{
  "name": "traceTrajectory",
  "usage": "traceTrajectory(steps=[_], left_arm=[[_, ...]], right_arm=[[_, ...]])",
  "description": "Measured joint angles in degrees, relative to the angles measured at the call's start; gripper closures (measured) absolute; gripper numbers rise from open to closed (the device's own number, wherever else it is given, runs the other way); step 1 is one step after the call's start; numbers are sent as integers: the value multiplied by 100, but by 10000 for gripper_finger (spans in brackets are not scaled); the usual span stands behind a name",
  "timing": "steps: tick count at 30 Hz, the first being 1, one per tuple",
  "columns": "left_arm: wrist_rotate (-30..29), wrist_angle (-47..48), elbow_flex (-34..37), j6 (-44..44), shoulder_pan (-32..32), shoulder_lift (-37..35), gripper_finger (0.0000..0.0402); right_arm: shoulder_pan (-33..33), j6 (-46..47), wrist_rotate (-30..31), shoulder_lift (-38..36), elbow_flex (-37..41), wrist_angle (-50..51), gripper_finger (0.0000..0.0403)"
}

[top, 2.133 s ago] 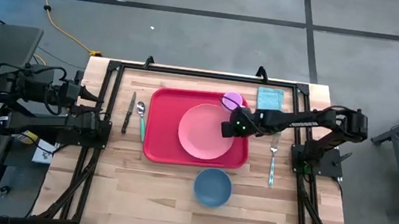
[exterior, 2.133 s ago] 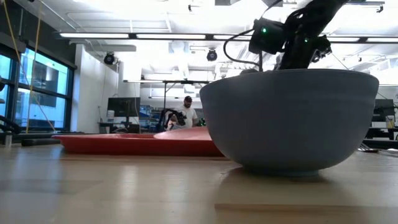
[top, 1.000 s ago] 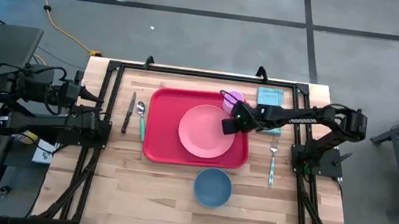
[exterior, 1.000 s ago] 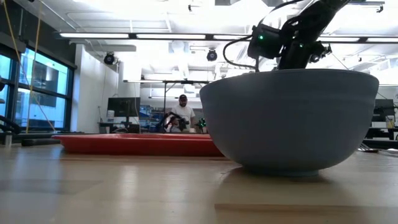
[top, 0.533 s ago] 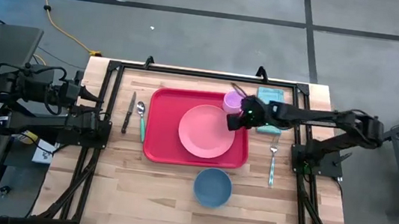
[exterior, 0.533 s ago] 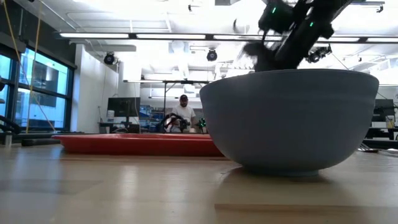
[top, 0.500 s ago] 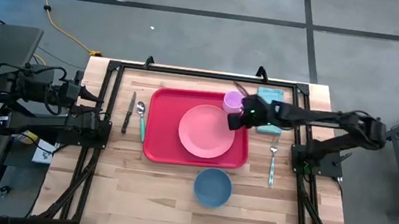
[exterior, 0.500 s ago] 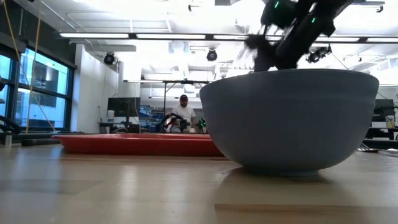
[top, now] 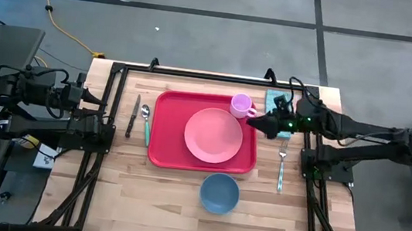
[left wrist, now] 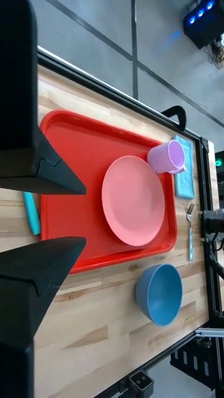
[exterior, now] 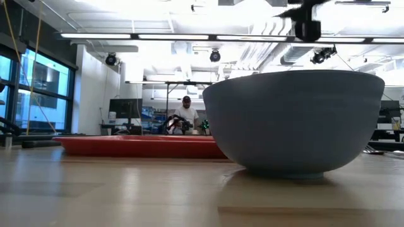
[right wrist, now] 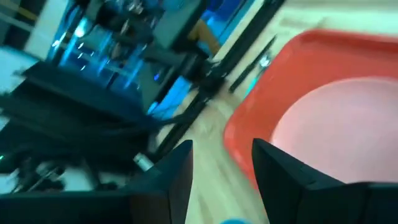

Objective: Set up tray
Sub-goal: Put the blue bowl on the pink plate on the tray

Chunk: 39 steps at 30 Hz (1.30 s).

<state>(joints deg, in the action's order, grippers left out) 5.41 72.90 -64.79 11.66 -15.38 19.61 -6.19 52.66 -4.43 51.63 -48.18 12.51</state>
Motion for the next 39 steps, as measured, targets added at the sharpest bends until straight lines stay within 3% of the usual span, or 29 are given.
traceTrajectory(steps=[7, 16, 23, 29, 39], left_arm=[[-72, 1, 0, 1, 0, 0, 250], [-159, 2, 0, 2, 0, 1, 250], [-160, 2, 0, 4, 2, -2, 250], [-160, 2, 0, 40, 2, 1, 250], [-160, 2, 0, 65, 0, 1, 250]], right_arm=[[1030, 40, 566, 516, -1063, 1129, 259], [1999, 166, 1562, 1957, -3859, 4286, 259], [2174, 902, 1326, 3368, -5315, 6465, 259], [2174, 1055, 663, 4205, -5553, 6940, 259], [2307, 1539, 36, 4801, -4915, 6696, 256]])
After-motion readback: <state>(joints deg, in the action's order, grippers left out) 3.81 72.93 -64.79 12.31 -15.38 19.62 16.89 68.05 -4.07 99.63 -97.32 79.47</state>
